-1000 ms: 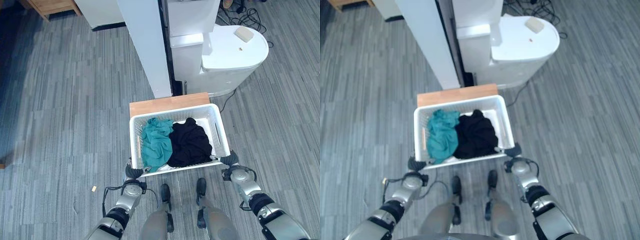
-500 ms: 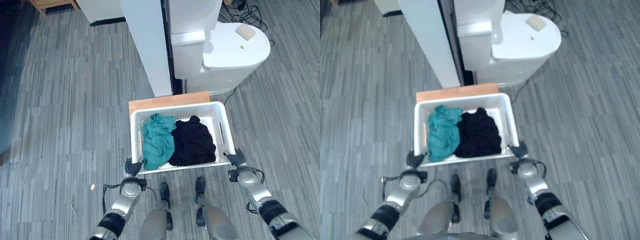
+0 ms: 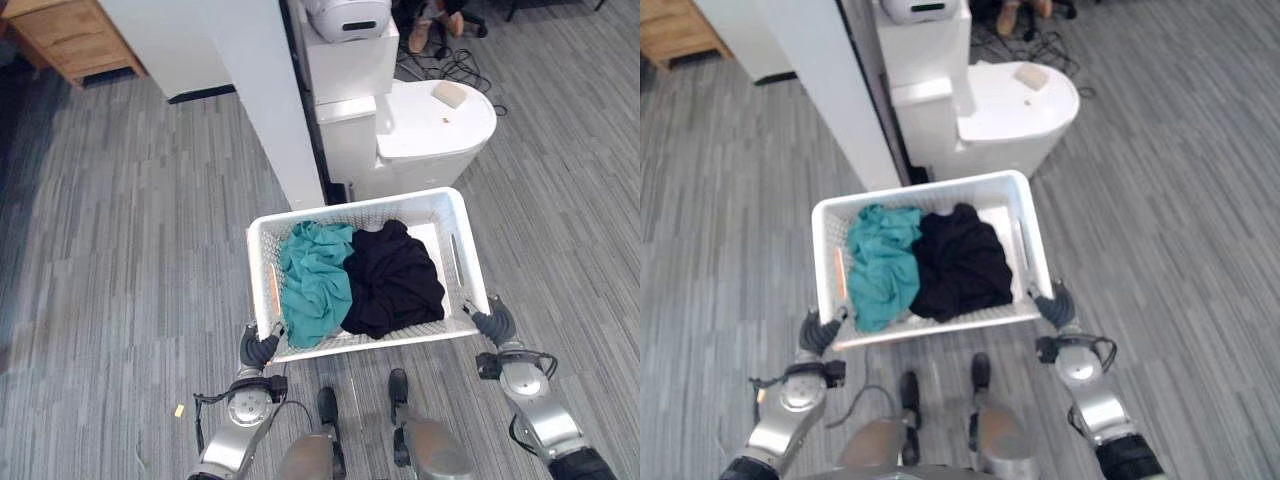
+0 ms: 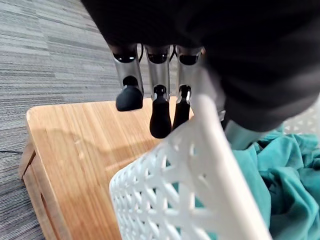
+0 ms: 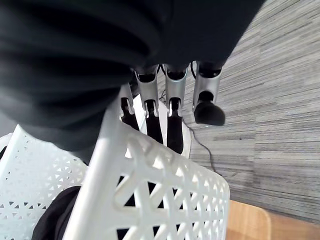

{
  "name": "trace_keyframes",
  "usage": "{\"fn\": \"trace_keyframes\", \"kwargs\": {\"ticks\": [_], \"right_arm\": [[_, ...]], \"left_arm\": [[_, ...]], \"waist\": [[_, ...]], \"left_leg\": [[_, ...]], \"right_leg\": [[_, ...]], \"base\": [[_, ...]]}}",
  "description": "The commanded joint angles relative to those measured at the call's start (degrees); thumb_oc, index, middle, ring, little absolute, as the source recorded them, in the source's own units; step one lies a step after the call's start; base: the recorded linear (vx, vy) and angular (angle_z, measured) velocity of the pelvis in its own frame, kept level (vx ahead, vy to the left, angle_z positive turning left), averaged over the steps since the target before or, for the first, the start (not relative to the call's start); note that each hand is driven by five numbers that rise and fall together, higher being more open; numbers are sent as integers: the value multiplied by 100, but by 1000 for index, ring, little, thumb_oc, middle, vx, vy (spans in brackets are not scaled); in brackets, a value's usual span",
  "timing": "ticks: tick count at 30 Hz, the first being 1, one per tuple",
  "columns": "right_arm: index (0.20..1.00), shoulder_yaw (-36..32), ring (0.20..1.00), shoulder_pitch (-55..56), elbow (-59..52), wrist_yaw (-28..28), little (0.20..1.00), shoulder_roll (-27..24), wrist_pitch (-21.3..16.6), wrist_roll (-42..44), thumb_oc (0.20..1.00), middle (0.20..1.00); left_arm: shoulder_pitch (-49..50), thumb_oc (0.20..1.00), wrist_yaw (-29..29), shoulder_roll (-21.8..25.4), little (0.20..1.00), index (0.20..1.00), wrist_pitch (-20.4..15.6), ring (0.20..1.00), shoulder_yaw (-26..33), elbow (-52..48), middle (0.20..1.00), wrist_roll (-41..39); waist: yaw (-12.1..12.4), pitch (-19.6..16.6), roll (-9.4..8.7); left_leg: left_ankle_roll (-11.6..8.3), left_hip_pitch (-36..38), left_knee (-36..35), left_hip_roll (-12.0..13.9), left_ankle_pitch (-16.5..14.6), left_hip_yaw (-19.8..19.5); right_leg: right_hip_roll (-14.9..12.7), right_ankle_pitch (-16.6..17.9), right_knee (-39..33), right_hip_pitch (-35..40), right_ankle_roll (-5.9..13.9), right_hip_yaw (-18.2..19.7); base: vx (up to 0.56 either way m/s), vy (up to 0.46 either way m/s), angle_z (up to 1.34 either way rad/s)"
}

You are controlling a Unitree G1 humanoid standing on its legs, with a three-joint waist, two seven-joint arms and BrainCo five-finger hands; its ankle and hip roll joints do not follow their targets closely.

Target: Grab the laundry basket,head to the washer,open it,put in the laundry and shut it.

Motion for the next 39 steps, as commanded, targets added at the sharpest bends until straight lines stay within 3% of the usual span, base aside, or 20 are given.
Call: {"fn": "trace_keyframes", "kwargs": {"ticks": [1, 5, 6, 7, 9, 10, 12, 13, 15, 16, 17, 19, 20, 21, 22, 25, 26, 32, 35, 39], "right_arm": [[200, -157, 200, 31, -589, 601, 200, -27, -669, 670, 200, 200], [200, -126, 200, -43, -727, 642, 200, 7, -702, 602, 200, 200], [200, -118, 200, -39, -766, 647, 200, 25, -716, 574, 200, 200], [200, -123, 200, -5, -818, 650, 200, 60, -739, 558, 200, 200], [200, -129, 200, 9, -841, 650, 200, 79, -744, 576, 200, 200], [200, -115, 200, 31, -850, 681, 200, 71, -748, 591, 200, 200], [200, -117, 200, 112, -879, 768, 200, 88, -740, 726, 200, 200], [200, -203, 200, 283, -864, 855, 200, 61, -726, 869, 200, 200], [200, -205, 200, 299, -878, 859, 200, 52, -720, 875, 200, 200], [200, -252, 200, 396, -885, 850, 200, -113, -764, 947, 200, 200], [200, -261, 200, 372, -845, 801, 200, -182, -752, 937, 200, 200], [200, -271, 200, 345, -852, 785, 200, -227, -699, 974, 200, 200], [200, -271, 200, 346, -853, 785, 200, -227, -698, 974, 200, 200], [200, -272, 200, 353, -896, 801, 200, -248, -680, 982, 200, 200], [200, -253, 200, 382, -878, 819, 200, -239, -670, 983, 200, 200], [200, -218, 200, 378, -769, 751, 200, -210, -635, 956, 200, 200], [200, -216, 200, 342, -703, 683, 200, -170, -650, 962, 200, 200], [200, -268, 200, 344, -703, 741, 200, -69, -679, 937, 200, 200], [200, -224, 200, 265, -662, 763, 200, 38, -676, 915, 200, 200], [200, -100, 200, -36, -680, 819, 200, 157, -671, 860, 200, 200]], "left_arm": [[-160, 200, -557, 283, 200, 200, -586, 200, 157, -453, 200, -175], [-296, 200, -534, 368, 200, 200, -598, 200, 196, -601, 200, -64], [-305, 200, -525, 374, 200, 200, -598, 200, 203, -635, 200, -51], [-302, 200, -548, 396, 200, 200, -605, 200, 241, -718, 200, -65], [-288, 200, -555, 390, 200, 200, -601, 200, 241, -744, 200, -75], [-204, 200, -600, 398, 200, 200, -582, 200, 298, -778, 200, -107], [-108, 200, -726, 410, 200, 200, -556, 200, 287, -763, 200, -93], [-41, 200, -855, 369, 200, 200, -541, 200, 270, -658, 200, -65], [-36, 200, -861, 363, 200, 200, -548, 200, 268, -651, 200, -65], [29, 200, -926, 314, 200, 200, -568, 200, 202, -653, 200, -105], [33, 200, -880, 276, 200, 200, -580, 200, 179, -636, 200, -170], [38, 200, -840, 249, 200, 200, -586, 200, 119, -603, 200, -263], [38, 200, -839, 249, 200, 200, -587, 200, 118, -602, 200, -263], [93, 200, -826, 199, 200, 200, -579, 200, 123, -606, 200, -344], [121, 200, -830, 182, 200, 200, -568, 200, 115, -593, 200, -346], [150, 200, -798, 185, 200, 200, -522, 200, 168, -618, 200, -330], [172, 200, -771, 197, 200, 200, -505, 200, 248, -715, 200, -279], [246, 200, -795, 236, 200, 200, -526, 200, 419, -856, 200, -200], [246, 200, -772, 310, 200, 200, -519, 200, 473, -880, 200, -224], [273, 200, -708, 494, 200, 200, -519, 200, 599, -916, 200, -226]], "waist": [[-275, -795, -217], [-411, -732, -262], [-408, -719, -245], [-290, -739, -176], [-270, -743, -161], [-213, -793, -157], [-273, -843, -181], [-428, -887, -197], [-409, -886, -185], [-440, -832, -199], [-360, -756, -149], [-181, -697, -190], [-189, -703, -185], [-31, -700, -311], [33, -700, -334], [247, -683, -284], [413, -654, -217], [579, -843, -133], [607, -960, -214], [599, -960, -246]], "left_leg": [[31, -158, 494, -107, -684, -86], [119, -54, 578, -4, -855, 754], [123, 13, 566, 50, -887, 930], [48, 220, 514, 202, -981, 1205], [19, 273, 513, 262, -950, 1347], [-26, 399, 541, 381, -947, 1716], [-62, 520, 607, 446, -975, 1981], [-131, 593, 891, 577, -1105, 2088], [-145, 588, 945, 606, -1135, 2105], [-288, 399, 2086, 1079, -914, 2056], [-439, 221, 2585, 1260, -590, 1768], [-293, -370, 3048, 882, -732, 892], [-292, -387, 3062, 886, -739, 881], [-74, -865, 2828, 294, -936, 397], [-23, -979, 2563, 147, -1022, 277], [-85, -1516, 1813, -182, -458, -199], [-178, -1737, 1269, -325, -14, -490], [-20, -1613, 750, -360, 280, -633], [120, -1428, 891, -379, 71, -485], [336, -741, 827, -283, -398, 27]], "right_leg": [[-173, -679, 629, -218, 599, 467], [-185, -559, 867, -605, 756, 504], [-284, -583, 899, -629, 757, 188], [-610, -738, 979, -604, 746, -878], [-737, -774, 1022, -575, 692, -1320], [-975, -859, 1159, -469, 588, -2162], [-1045, -887, 1218, -439, 575, -2351], [-924, -961, 1122, -439, 550, -2003], [-900, -957, 1103, -426, 541, -1988], [-632, -1137, 930, -130, 307, -1745], [-423, -1242, 898, -9, 154, -1683], [-335, -1331, 794, 174, 68, -1487], [-333, -1332, 795, 169, 68, -1497], [-316, -1270, 655, 304, 113, -1254], [-310, -1320, 646, 369, 143, -1136], [-122, -1410, 568, 653, 149, -838], [66, -1557, 539, 918, 135, -592], [179, -1862, 651, 1324, 163, -64], [-20, -1864, 1034, 1266, 355, 95], [-310, -1062, 2253, 383, 855, -351]], "base": [[-72, 133, -141], [-69, 49, -169], [50, -80, -162], [-1, -110, -154], [32, -136, -186], [76, -136, -183], [170, -277, -192], [250, -299, -170], [204, -246, -58], [338, -464, -27], [383, -517, -62], [174, -197, -69], [207, -151, -72], [237, -90, -70], [350, -105, -46], [401, -43, -77], [244, -22, -72], [375, 82, -71], [276, 134, -133], [283, 111, -89]]}}
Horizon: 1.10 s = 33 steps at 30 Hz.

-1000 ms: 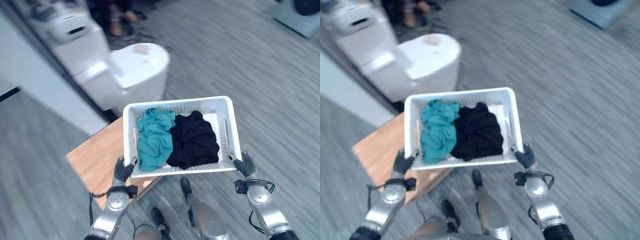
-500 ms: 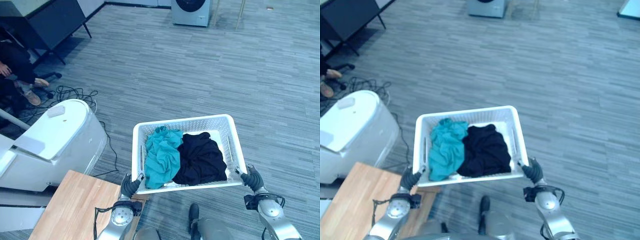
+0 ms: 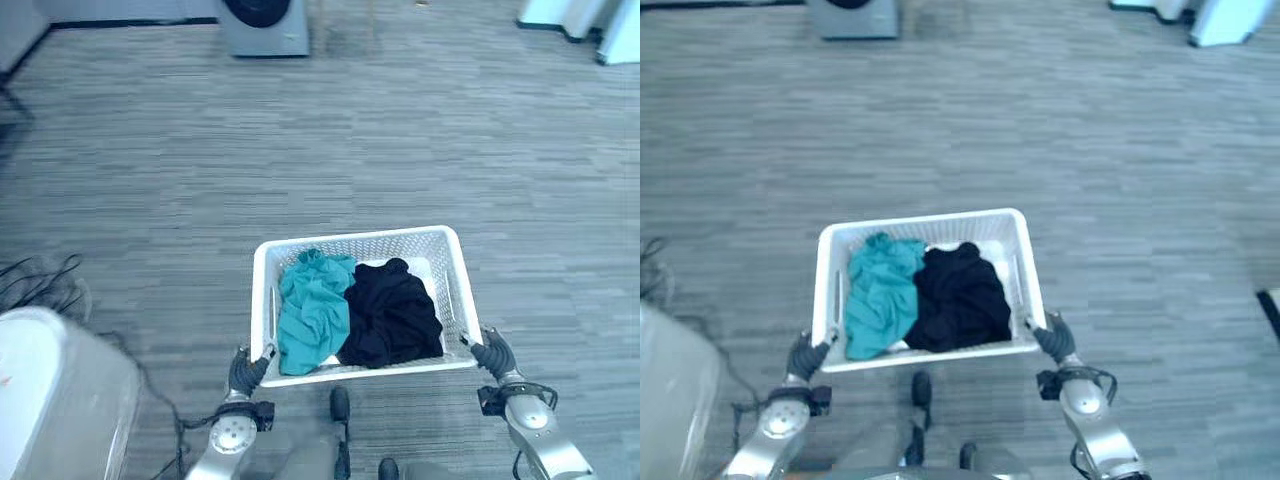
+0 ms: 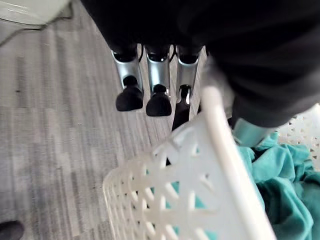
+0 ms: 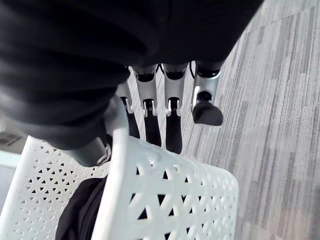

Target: Grab the laundry basket,head to the washer,open it,put in the laundry and shut it.

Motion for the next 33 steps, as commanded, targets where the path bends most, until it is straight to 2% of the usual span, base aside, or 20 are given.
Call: {"fn": "trace_keyframes", "kwargs": {"ticks": [1, 2, 3, 4, 5, 7, 10, 13, 16, 17, 18, 19, 21, 23, 24, 26, 27, 28, 30, 33], "right_arm": [[200, -132, 200, -597, -468, 361, 200, 100, -683, 463, 200, 200], [200, -146, 200, -647, -486, 380, 200, 79, -663, 470, 200, 200], [200, -144, 200, -645, -488, 381, 200, 77, -661, 471, 200, 200], [200, -190, 200, -638, -490, 377, 200, 76, -658, 524, 200, 200], [200, -190, 200, -634, -492, 377, 200, 73, -657, 525, 200, 200], [200, -261, 200, -561, -478, 353, 200, 78, -662, 569, 200, 200], [200, -296, 200, -527, -475, 350, 200, 81, -668, 554, 200, 200], [200, -337, 200, -489, -472, 354, 200, 95, -705, 479, 200, 200], [200, -392, 200, -357, -470, 383, 200, 71, -710, 490, 200, 200], [200, -406, 200, -295, -451, 385, 200, 35, -724, 530, 200, 200], [200, -407, 200, -296, -452, 385, 200, 36, -724, 531, 200, 200], [200, -433, 200, -270, -438, 389, 200, 4, -725, 531, 200, 200], [200, -518, 200, -242, -441, 317, 200, -107, -740, 700, 200, 200], [200, -563, 200, -207, -443, 303, 200, -139, -704, 712, 200, 200], [200, -623, 200, -156, -459, 268, 200, -175, -676, 689, 200, 200], [200, -649, 200, -131, -464, 270, 200, -177, -676, 684, 200, 200], [200, -681, 200, -131, -438, 245, 200, -180, -684, 671, 200, 200], [200, -680, 200, -128, -438, 245, 200, -181, -685, 671, 200, 200], [200, -671, 200, -190, -349, 212, 200, -187, -673, 606, 200, 200], [200, -648, 200, -178, -296, 266, 200, -85, -664, 455, 200, 200]], "left_arm": [[-144, 200, -236, 283, 200, 200, -585, 200, 297, -729, 200, -354], [-88, 200, -244, 339, 200, 200, -597, 200, 354, -762, 200, -373], [-85, 200, -246, 337, 200, 200, -596, 200, 356, -764, 200, -374], [-48, 200, -273, 332, 200, 200, -588, 200, 380, -778, 200, -404], [-45, 200, -274, 330, 200, 200, -587, 200, 379, -780, 200, -405], [-8, 200, -306, 278, 200, 200, -582, 200, 453, -777, 200, -375], [-35, 200, -314, 256, 200, 200, -600, 200, 479, -774, 200, -326], [-135, 200, -269, 190, 200, 200, -645, 200, 463, -694, 200, -232], [-146, 200, -309, 101, 200, 200, -667, 200, 343, -670, 200, -248], [-153, 200, -329, 49, 200, 200, -648, 200, 242, -613, 200, -248], [-155, 200, -329, 51, 200, 200, -648, 200, 242, -612, 200, -248], [-146, 200, -346, 52, 200, 200, -637, 200, 238, -600, 200, -266], [-128, 200, -372, 73, 200, 200, -598, 200, 205, -618, 200, -325], [-130, 200, -384, 65, 200, 200, -588, 200, 201, -608, 200, -371], [-128, 200, -430, 50, 200, 200, -569, 200, 174, -608, 200, -386], [-106, 200, -446, 46, 200, 200, -568, 200, 162, -611, 200, -376], [-48, 200, -445, 52, 200, 200, -551, 200, 191, -637, 200, -329], [-44, 200, -445, 51, 200, 200, -549, 200, 190, -640, 200, -329], [-42, 200, -450, 52, 200, 200, -532, 200, 229, -666, 200, -302], [-24, 200, -440, 32, 200, 200, -543, 200, 336, -706, 200, -296]], "waist": [[72, -305, -71], [19, -255, -9], [11, -247, -8], [-63, -192, 33], [-77, -188, 43], [-206, -116, 15], [-263, -70, 19], [-413, -100, 96], [-497, -248, 75], [-536, -318, 158], [-548, -328, 139], [-538, -317, 135], [-410, -135, -28], [-345, -109, -69], [-235, -64, -128], [-191, -77, -141], [-87, -111, -114], [-86, -107, -126], [39, -134, -15], [104, -295, 9]], "left_leg": [[-498, 58, 574, 301, -932, 235], [-499, 334, 478, 357, -1068, 348], [-500, 349, 473, 355, -1076, 342], [-496, 628, 406, 345, -1205, 367], [-499, 645, 398, 351, -1216, 351], [-543, 1067, 285, 247, -1437, 287], [-584, 1258, 271, 241, -1547, 209], [-660, 1654, 175, 283, -1773, 31], [-765, 1904, 533, 314, -2018, -167], [-1005, 1791, 1255, 623, -1656, -182], [-1006, 1766, 1256, 605, -1634, -195], [-1150, 1540, 2008, 789, -1217, -177], [-1077, 591, 3761, 870, -668, -260], [-968, 306, 3819, 852, -887, -151], [-846, -151, 3424, 655, -1178, -69], [-794, -255, 3066, 544, -1304, -61], [-794, -534, 2039, 375, -1202, -120], [-793, -501, 1992, 360, -1182, -115], [-921, -698, 954, 313, -558, -269], [-903, -659, 635, 380, -412, -223]], "right_leg": [[-244, 1183, -326, -226, 476, -448], [-256, 1174, -403, -618, 437, -758], [-259, 1159, -391, -608, 438, -764], [-242, 1160, -638, -1028, 322, -1099], [-237, 1148, -642, -1008, 321, -1115], [-315, 1420, -1465, -1406, 311, -1435], [-388, 1592, -1935, -1472, 366, -1591], [-489, 1797, -2022, -1749, 447, -1438], [-557, 1958, -1914, -1510, 329, -1371], [-385, 1853, -1860, -1248, 155, -1368], [-405, 1873, -1877, -1258, 151, -1374], [-357, 1792, -1874, -1114, 21, -1430], [-231, 1510, -1935, -655, -332, -1380], [-229, 1402, -1960, -519, -351, -1352], [-250, 1273, -2042, -268, -306, -1282], [-266, 1235, -2097, -177, -249, -1246], [-209, 1128, -2208, 79, -156, -1172], [-222, 1126, -2213, 92, -153, -1170], [-48, 1029, -2333, 373, -131, -1066], [-17, 784, -2323, 730, -44, -962]], "base": [[295, 68, -121], [163, 28, -85], [360, 47, -84], [210, 18, -35], [332, 20, -24], [368, -26, 8], [356, -75, 33], [401, -83, 29], [613, -195, 61], [329, -193, 82], [454, -298, 85], [209, -203, 57], [435, -365, 10], [344, -167, -32], [247, -34, -17], [397, 1, -9], [423, 33, -27], [457, 53, -39], [364, 40, -19], [531, 113, -26]]}}
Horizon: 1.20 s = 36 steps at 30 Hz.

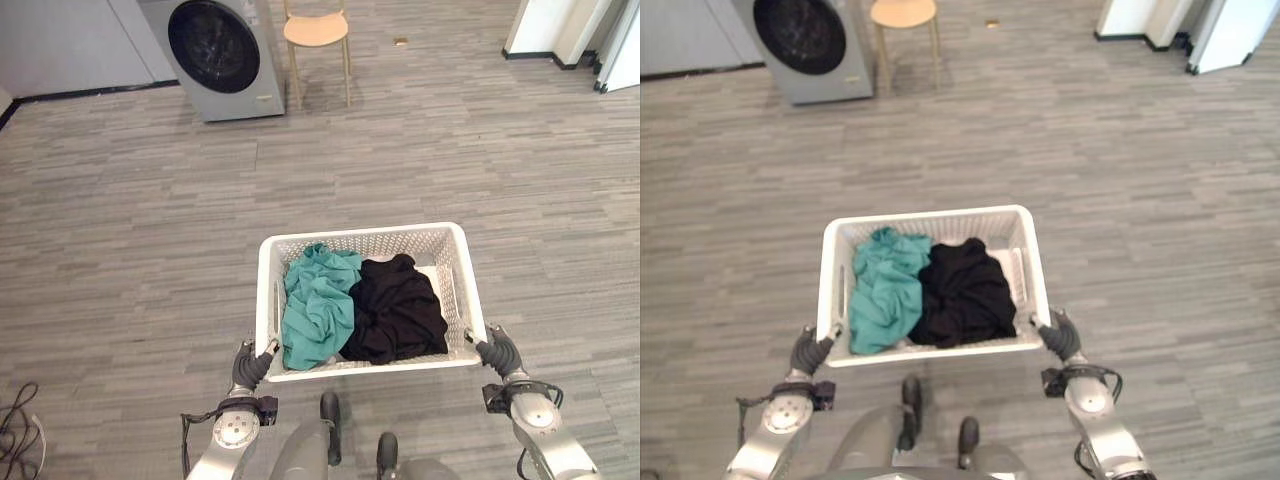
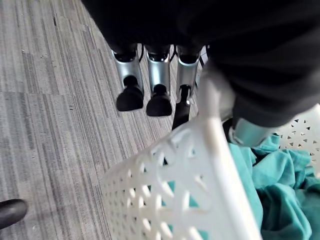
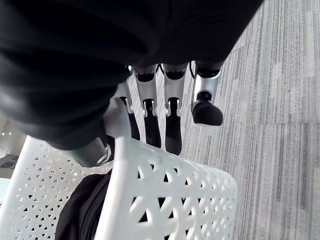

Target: Grab the laundry basket,head to the washer,open it,put in the laundry and shut it.

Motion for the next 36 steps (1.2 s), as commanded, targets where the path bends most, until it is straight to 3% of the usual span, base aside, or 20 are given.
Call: {"fn": "trace_keyframes", "kwargs": {"ticks": [1, 4, 5, 6, 7, 9, 13, 14, 18, 20, 24, 26, 27, 29, 30, 31, 33, 34, 35, 36], "right_arm": [[200, -457, 200, -247, -391, 148, 200, 28, -608, 435, 200, 200], [200, -355, 200, -288, -399, 218, 200, 136, -605, 396, 200, 200], [200, -312, 200, -360, -419, 272, 200, 170, -583, 358, 200, 200], [200, -314, 200, -364, -419, 272, 200, 170, -581, 358, 200, 200], [200, -308, 200, -369, -426, 275, 200, 185, -601, 343, 200, 200], [200, -311, 200, -370, -438, 296, 200, 250, -600, 339, 200, 200], [200, -391, 200, -323, -415, 284, 200, 207, -571, 429, 200, 200], [200, -409, 200, -302, -446, 291, 200, 187, -570, 463, 200, 200], [200, -419, 200, -289, -498, 294, 200, 164, -575, 380, 200, 200], [200, -433, 200, -271, -508, 316, 200, 146, -562, 341, 200, 200], [200, -492, 200, -203, -583, 333, 200, 133, -609, 286, 200, 200], [200, -473, 200, -185, -588, 362, 200, 141, -614, 339, 200, 200], [200, -475, 200, -171, -591, 364, 200, 146, -621, 357, 200, 200], [200, -511, 200, -164, -595, 319, 200, 99, -676, 459, 200, 200], [200, -514, 200, -193, -599, 283, 200, 67, -701, 537, 200, 200], [200, -525, 200, -213, -559, 197, 200, 23, -702, 545, 200, 200], [200, -555, 200, -177, -561, 162, 200, -30, -636, 536, 200, 200], [200, -558, 200, -176, -560, 162, 200, -31, -637, 536, 200, 200], [200, -567, 200, -157, -587, 142, 200, -30, -612, 556, 200, 200], [200, -578, 200, -143, -581, 163, 200, -28, -606, 558, 200, 200]], "left_arm": [[23, 200, -314, 266, 200, 200, -523, 200, 346, -741, 200, -309], [40, 200, -311, 318, 200, 200, -512, 200, 335, -767, 200, -306], [-3, 200, -305, 435, 200, 200, -492, 200, 353, -790, 200, -330], [-8, 200, -306, 435, 200, 200, -492, 200, 354, -789, 200, -331], [-33, 200, -285, 486, 200, 200, -481, 200, 346, -777, 200, -308], [-63, 200, -267, 541, 200, 200, -477, 200, 349, -731, 200, -268], [42, 200, -295, 569, 200, 200, -493, 200, 411, -792, 200, -313], [74, 200, -286, 547, 200, 200, -488, 200, 450, -775, 200, -319], [67, 200, -249, 476, 200, 200, -518, 200, 554, -741, 200, -255], [43, 200, -235, 440, 200, 200, -552, 200, 585, -711, 200, -203], [-70, 200, -201, 357, 200, 200, -592, 200, 544, -637, 200, -155], [-55, 200, -196, 293, 200, 200, -625, 200, 481, -601, 200, -180], [-79, 200, -189, 259, 200, 200, -622, 200, 424, -605, 200, -222], [-81, 200, -237, 274, 200, 200, -606, 200, 354, -640, 200, -248], [-84, 200, -236, 293, 200, 200, -604, 200, 346, -670, 200, -263], [-83, 200, -213, 294, 200, 200, -570, 200, 340, -673, 200, -273], [-86, 200, -250, 291, 200, 200, -572, 200, 337, -701, 200, -337], [-87, 200, -249, 290, 200, 200, -572, 200, 334, -700, 200, -338], [-43, 200, -273, 267, 200, 200, -555, 200, 324, -712, 200, -331], [-5, 200, -301, 259, 200, 200, -559, 200, 332, -726, 200, -320]], "waist": [[233, -296, -44], [364, -441, -144], [362, -396, -185], [371, -407, -178], [330, -352, -170], [235, -322, -103], [14, -232, -45], [-58, -193, -94], [-156, -133, -99], [-237, -125, -41], [-464, -235, -12], [-529, -357, 64], [-548, -392, 119], [-519, -341, 47], [-477, -287, -31], [-414, -232, -107], [-255, -164, -177], [-244, -159, -157], [-82, -117, -214], [-39, -118, -209]], "left_leg": [[-44, 574, -97, 58, 391, 118], [141, 747, 130, -70, 110, 79], [328, 1012, 186, -125, -138, 179], [328, 994, 177, -112, -118, 186], [386, 1149, 191, -124, -227, 202], [440, 1480, 113, -125, -389, 195], [381, 2103, -99, -167, -650, 33], [345, 2389, -157, -221, -811, -39], [258, 2804, -165, -187, -1040, -132], [210, 3029, -149, -125, -1154, -247], [100, 3571, -156, -70, -1388, -535], [-136, 3656, 169, 85, -1044, -607], [-318, 3541, 606, 223, -591, -579], [-458, 2798, 2233, 482, 348, -397], [-395, 2452, 2849, 538, 540, -260], [-340, 2102, 3348, 659, 482, 22], [-193, 1539, 3430, 673, -3, 389], [-191, 1537, 3461, 695, -32, 393], [-64, 942, 2832, 560, -318, 673], [-32, 846, 2505, 519, -364, 728]], "right_leg": [[-246, -502, 377, -79, 733, 0], [-482, -529, 864, -86, 868, 127], [-667, -189, 1970, -422, 1087, 188], [-656, -172, 1970, -450, 1083, 198], [-707, -7, 2423, -659, 1158, 219], [-701, 96, 2790, -1115, 1108, 109], [-535, -38, 2043, -1665, 958, -167], [-565, 112, 1423, -1952, 982, -309], [-636, 398, 682, -2274, 1093, -637], [-648, 518, 467, -2440, 1173, -658], [-734, 758, 604, -2662, 1243, -276], [-689, 920, 755, -2494, 1131, -293], [-643, 912, 800, -2399, 1036, -324], [-612, 826, 734, -2018, 795, -366], [-578, 730, 678, -1829, 659, -371], [-529, 588, 626, -1627, 523, -396], [-512, 346, 537, -1282, 478, -391], [-493, 340, 542, -1279, 479, -387], [-500, 160, 445, -943, 570, -359], [-493, 103, 425, -823, 612, -346]], "base": [[332, 115, -43], [445, 177, -43], [367, 192, -43], [324, 185, -44], [170, 97, -38], [339, 124, -12], [401, 21, 27], [418, -39, 35], [439, -90, 13], [464, -104, 22], [488, -144, 42], [569, -241, 54], [473, -276, 40], [382, -333, 40], [377, -382, 9], [369, -331, -10], [336, -193, -13], [454, -98, -3], [399, -35, -4], [755, 13, 5]]}}
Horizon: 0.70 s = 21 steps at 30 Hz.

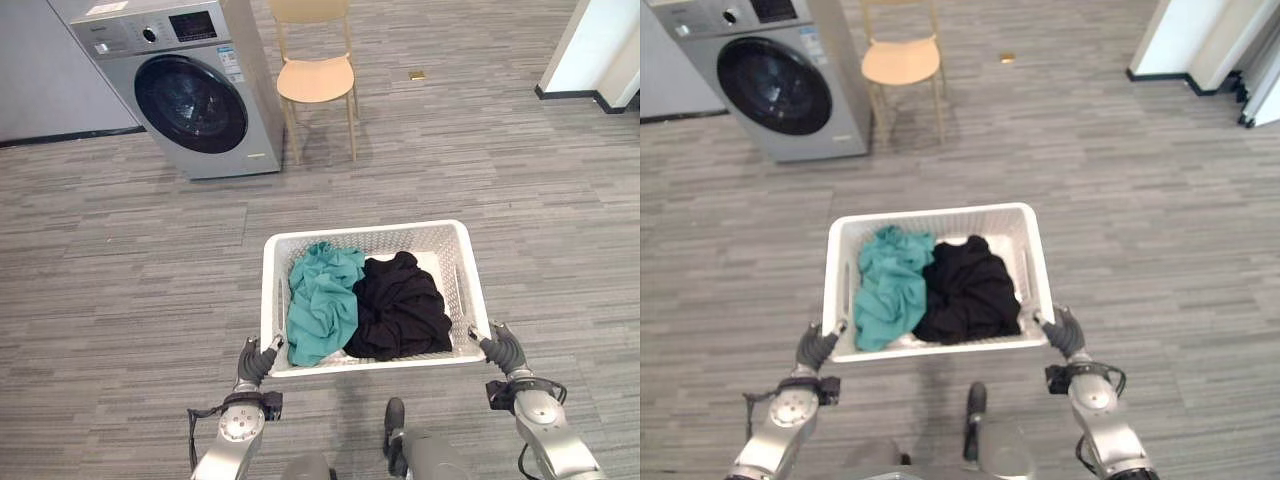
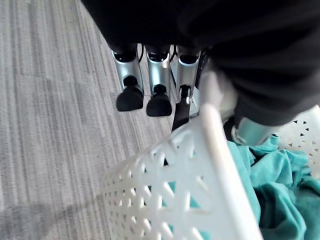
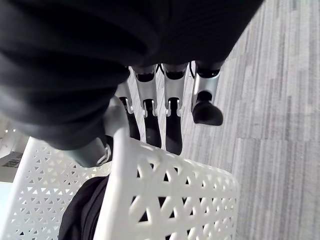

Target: Grab the laundry basket,head to the washer,open it,put in the laundry and shut it.

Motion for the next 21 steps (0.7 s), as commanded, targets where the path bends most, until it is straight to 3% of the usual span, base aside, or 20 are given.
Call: {"fn": "trace_keyframes", "kwargs": {"ticks": [1, 2, 5, 6, 8, 11, 12, 13, 14, 15, 18, 19, 20, 21], "right_arm": [[200, -358, 200, -116, -472, 33, 200, -83, -599, 589, 200, 200], [200, -357, 200, -115, -470, 33, 200, -84, -601, 589, 200, 200], [200, -363, 200, -140, -388, 10, 200, -44, -593, 503, 200, 200], [200, -382, 200, -153, -371, -13, 200, -41, -594, 464, 200, 200], [200, -333, 200, -167, -401, 102, 200, 32, -562, 437, 200, 200], [200, -269, 200, -160, -405, 133, 200, 93, -582, 369, 200, 200], [200, -254, 200, -182, -388, 124, 200, 121, -581, 377, 200, 200], [200, -219, 200, -190, -418, 187, 200, 180, -570, 333, 200, 200], [200, -220, 200, -193, -418, 187, 200, 180, -569, 332, 200, 200], [200, -178, 200, -209, -438, 182, 200, 231, -620, 316, 200, 200], [200, -142, 200, -252, -440, 239, 200, 239, -589, 324, 200, 200], [200, -142, 200, -280, -428, 235, 200, 235, -584, 340, 200, 200], [200, -139, 200, -282, -432, 235, 200, 229, -579, 341, 200, 200], [200, -140, 200, -278, -421, 238, 200, 223, -546, 358, 200, 200]], "left_arm": [[156, 200, -216, 304, 200, 200, -586, 200, 344, -755, 200, -322], [159, 200, -216, 303, 200, 200, -584, 200, 343, -757, 200, -321], [245, 200, -249, 269, 200, 200, -573, 200, 403, -808, 200, -271], [260, 200, -244, 260, 200, 200, -568, 200, 435, -820, 200, -263], [332, 200, -287, 252, 200, 200, -563, 200, 522, -829, 200, -240], [374, 200, -289, 274, 200, 200, -545, 200, 500, -816, 200, -208], [338, 200, -281, 308, 200, 200, -549, 200, 480, -794, 200, -234], [253, 200, -265, 421, 200, 200, -528, 200, 424, -765, 200, -268], [249, 200, -265, 422, 200, 200, -528, 200, 424, -764, 200, -268], [183, 200, -203, 535, 200, 200, -514, 200, 412, -735, 200, -228], [101, 200, -190, 601, 200, 200, -508, 200, 418, -721, 200, -239], [121, 200, -196, 654, 200, 200, -531, 200, 467, -756, 200, -276], [128, 200, -200, 651, 200, 200, -530, 200, 474, -767, 200, -282], [214, 200, -219, 639, 200, 200, -516, 200, 516, -789, 200, -312]], "waist": [[317, -99, -79], [323, -88, -98], [477, -134, 17], [508, -181, -15], [655, -317, 18], [751, -440, -39], [786, -447, -108], [744, -440, -238], [760, -454, -225], [643, -410, -241], [513, -360, -182], [443, -313, -108], [415, -298, -92], [349, -238, -57]], "left_leg": [[257, -665, -2827, -87, 592, 546], [258, -607, -2907, -115, 629, 563], [122, -767, -4380, -126, 1224, 696], [79, -836, -4597, -132, 1195, 756], [171, -828, -4510, -76, 1450, 786], [268, -844, -4229, -124, 1474, 701], [298, -870, -4058, -178, 1411, 630], [478, -727, -3868, -315, 1114, 569], [477, -748, -3872, -292, 1128, 579], [644, -394, -3867, -416, 819, 531], [684, 52, -4017, -431, 616, 511], [649, 504, -4181, -459, 361, 443], [653, 490, -4197, -434, 415, 464], [631, 812, -4234, -490, 202, 337]], "right_leg": [[-119, -742, -485, 897, 1141, 29], [-141, -748, -482, 914, 1145, 37], [38, -1057, -495, 1386, 1193, 96], [26, -1218, -500, 1610, 1220, 159], [74, -1363, -381, 1880, 1230, 326], [-57, -1402, -203, 1972, 1299, 427], [-179, -1221, -9, 1947, 1378, 469], [-397, -616, 910, 1670, 1614, 603], [-380, -600, 911, 1639, 1609, 620], [-455, -135, 1730, 1107, 1717, 753], [-481, -222, 1667, 603, 1647, 537], [-509, -452, 1351, 94, 1579, 196], [-497, -428, 1350, 87, 1531, 119], [-513, -556, 964, -189, 1551, -33]], "base": [[470, 58, -22], [513, 83, -13], [494, 62, -25], [566, 76, -22], [625, 123, -23], [502, 148, -56], [434, 183, -49], [424, 182, -31], [566, 272, -27], [274, 141, 6], [494, 163, -9], [348, 74, 6], [673, 117, 0], [380, 11, 9]]}}
